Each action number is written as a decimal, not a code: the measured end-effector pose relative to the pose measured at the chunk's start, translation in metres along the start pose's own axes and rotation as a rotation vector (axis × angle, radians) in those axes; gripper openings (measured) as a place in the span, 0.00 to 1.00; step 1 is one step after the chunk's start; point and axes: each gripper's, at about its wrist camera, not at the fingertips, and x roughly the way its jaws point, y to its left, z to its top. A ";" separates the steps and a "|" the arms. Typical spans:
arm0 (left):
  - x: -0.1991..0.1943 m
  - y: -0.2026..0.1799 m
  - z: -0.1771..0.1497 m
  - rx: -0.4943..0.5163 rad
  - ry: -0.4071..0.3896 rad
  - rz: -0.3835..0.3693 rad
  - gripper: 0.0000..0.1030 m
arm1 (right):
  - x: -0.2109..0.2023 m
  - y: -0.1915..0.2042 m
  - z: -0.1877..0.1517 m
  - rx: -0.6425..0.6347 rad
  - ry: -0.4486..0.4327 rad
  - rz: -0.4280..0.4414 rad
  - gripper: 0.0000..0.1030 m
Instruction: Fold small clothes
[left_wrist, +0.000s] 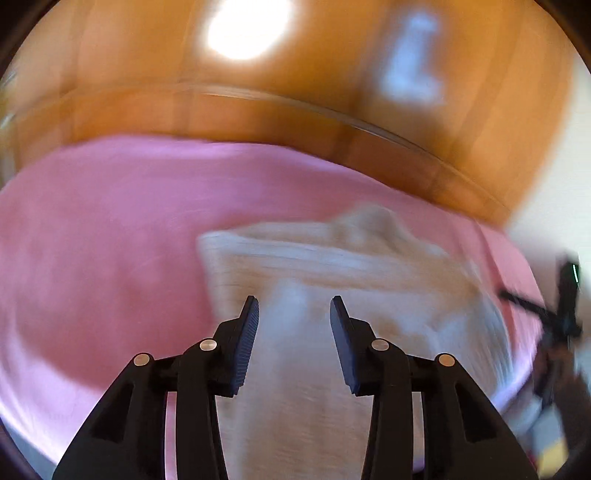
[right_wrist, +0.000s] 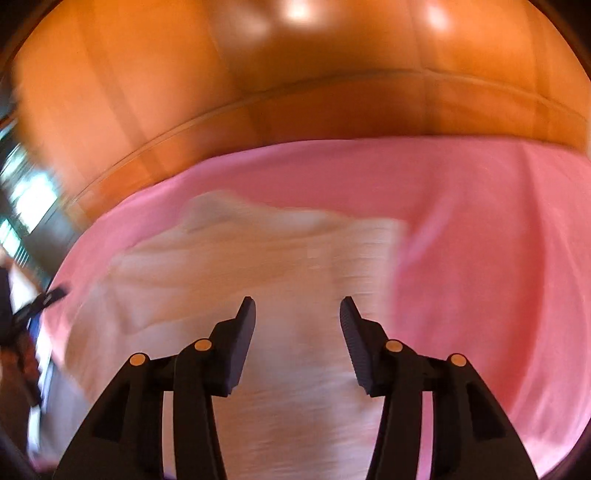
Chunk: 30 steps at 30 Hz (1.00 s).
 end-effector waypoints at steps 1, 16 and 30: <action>0.005 -0.012 -0.002 0.046 0.016 -0.006 0.38 | 0.004 0.022 -0.003 -0.063 0.014 0.020 0.45; 0.031 -0.012 -0.017 0.020 0.028 0.056 0.03 | 0.016 0.088 -0.020 -0.267 -0.013 -0.012 0.05; 0.094 -0.008 0.003 0.012 0.119 0.257 0.13 | 0.066 0.049 0.002 -0.096 0.024 -0.093 0.52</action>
